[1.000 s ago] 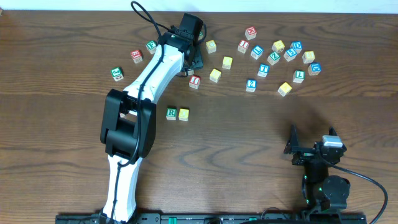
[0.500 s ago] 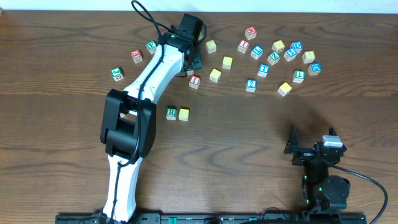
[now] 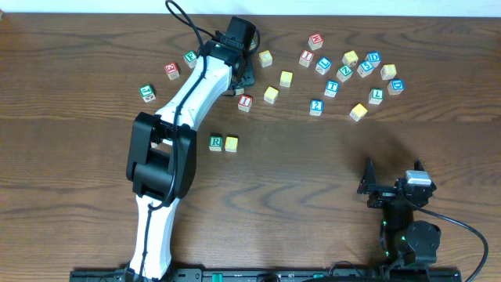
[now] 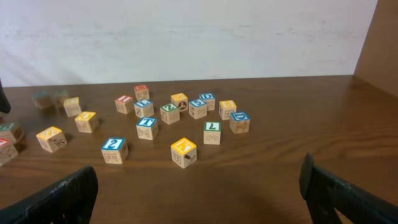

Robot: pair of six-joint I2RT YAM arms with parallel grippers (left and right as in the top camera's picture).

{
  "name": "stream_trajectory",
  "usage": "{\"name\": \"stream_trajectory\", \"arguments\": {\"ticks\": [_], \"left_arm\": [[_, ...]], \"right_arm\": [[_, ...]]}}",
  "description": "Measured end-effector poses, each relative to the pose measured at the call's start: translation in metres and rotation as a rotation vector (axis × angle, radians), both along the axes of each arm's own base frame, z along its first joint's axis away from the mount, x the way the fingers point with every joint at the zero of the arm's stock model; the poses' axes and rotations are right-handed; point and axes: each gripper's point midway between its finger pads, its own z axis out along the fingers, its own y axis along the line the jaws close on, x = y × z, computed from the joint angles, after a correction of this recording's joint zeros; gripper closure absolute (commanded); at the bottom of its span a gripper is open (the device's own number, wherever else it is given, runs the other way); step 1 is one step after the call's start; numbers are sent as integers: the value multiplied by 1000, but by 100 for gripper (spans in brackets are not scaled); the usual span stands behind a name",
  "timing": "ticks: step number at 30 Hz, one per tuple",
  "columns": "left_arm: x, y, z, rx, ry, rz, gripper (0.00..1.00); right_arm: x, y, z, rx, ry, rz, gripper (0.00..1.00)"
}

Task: Spell out ROBOT
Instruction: 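Lower the left gripper and close it on the green B block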

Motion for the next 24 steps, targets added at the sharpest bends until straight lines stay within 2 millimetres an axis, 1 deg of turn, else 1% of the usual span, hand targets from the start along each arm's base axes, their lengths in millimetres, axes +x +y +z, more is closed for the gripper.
{"name": "stream_trajectory", "arguments": {"ticks": [2,6,9,24], "left_arm": [[0,0,-3,1,5,0,43],[-2,1,-20,12,34,0,44],[-1,0,-28,16,43,0,44],[7,-12,-23,-2,-6,-19,44]], "right_arm": [[0,0,0,0,0,0,1],[0,0,0,0,0,0,1],[0,0,0,0,0,0,1],[0,0,0,0,0,0,1]]}}
